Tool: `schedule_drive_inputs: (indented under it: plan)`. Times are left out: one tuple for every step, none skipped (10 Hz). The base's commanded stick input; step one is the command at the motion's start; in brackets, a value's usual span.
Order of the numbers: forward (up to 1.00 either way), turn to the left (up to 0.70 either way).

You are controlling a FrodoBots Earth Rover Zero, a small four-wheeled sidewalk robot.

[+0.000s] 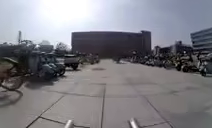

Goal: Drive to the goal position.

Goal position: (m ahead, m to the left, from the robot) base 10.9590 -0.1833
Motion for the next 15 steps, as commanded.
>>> schedule_drive_inputs:
  plan:
    - [1.00, 0.27]
    - [1.00, 0.03]
    - [1.00, 0.00]
    - [1.00, 0.00]
    - [1.00, 0.00]
    - [1.00, 0.00]
    - [1.00, 0.00]
    - [1.00, 0.00]
    - [1.00, 0.00]
    - [1.00, -0.10]
    - [1.00, -0.27]
    - [1.00, -0.27]
    - [1.00, -0.23]
    - [1.00, -0.08]
    - [1.00, 0.00]
